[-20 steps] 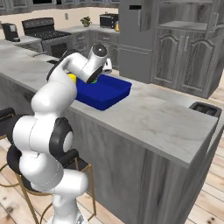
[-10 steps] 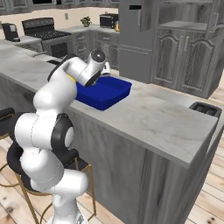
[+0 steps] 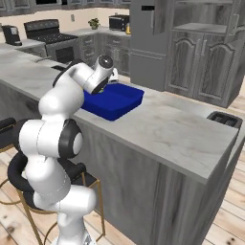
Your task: There is a tray on the dining counter. Grab the cup, mug, and pitcher and place them on the tray. The pitcher may be placed next to the tray if it cannot fit the tray.
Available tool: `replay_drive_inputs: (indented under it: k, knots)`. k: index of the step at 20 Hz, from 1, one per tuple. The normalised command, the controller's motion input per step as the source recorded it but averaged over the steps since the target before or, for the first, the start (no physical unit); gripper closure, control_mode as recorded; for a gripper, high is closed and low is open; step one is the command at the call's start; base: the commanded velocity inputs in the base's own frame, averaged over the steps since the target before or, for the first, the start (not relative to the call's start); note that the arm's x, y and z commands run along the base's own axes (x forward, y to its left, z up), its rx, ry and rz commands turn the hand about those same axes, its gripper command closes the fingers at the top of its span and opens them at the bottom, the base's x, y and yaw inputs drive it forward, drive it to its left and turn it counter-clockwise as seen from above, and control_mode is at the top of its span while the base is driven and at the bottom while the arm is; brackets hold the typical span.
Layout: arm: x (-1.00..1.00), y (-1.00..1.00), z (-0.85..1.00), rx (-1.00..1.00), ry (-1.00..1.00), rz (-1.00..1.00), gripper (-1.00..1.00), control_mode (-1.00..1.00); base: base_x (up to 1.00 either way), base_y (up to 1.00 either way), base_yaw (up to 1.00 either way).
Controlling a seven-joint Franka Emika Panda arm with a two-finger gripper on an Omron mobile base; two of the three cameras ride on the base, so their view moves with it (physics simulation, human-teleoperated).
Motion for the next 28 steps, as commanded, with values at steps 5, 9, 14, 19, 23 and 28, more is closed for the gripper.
replay_drive_inputs:
  k: [5, 9, 14, 19, 23, 28]
  knots:
    - [0.01, 0.02, -0.2, 0.01, 0.0, 0.02, 1.0, -1.0, 0.0, 0.0, 0.0]
    - [0.0, 0.0, -0.19, 0.01, 0.0, 0.02, 1.0, -1.0, 0.0, 0.0, 0.0]
    - [0.0, 0.0, -0.17, 0.0, 0.0, 0.02, 1.0, -1.0, 0.0, 0.0, 0.0]
    - [0.0, 0.0, -0.11, 0.0, 0.0, 0.01, 1.0, -1.0, 0.0, 0.0, 0.0]
    - [0.0, 0.0, -0.14, 0.0, 0.0, 0.01, 1.0, -1.0, 0.0, 0.0, 0.0]
    - [0.0, 0.0, -0.07, 0.0, 0.0, 0.01, 1.0, -1.0, 0.0, 0.0, 0.0]
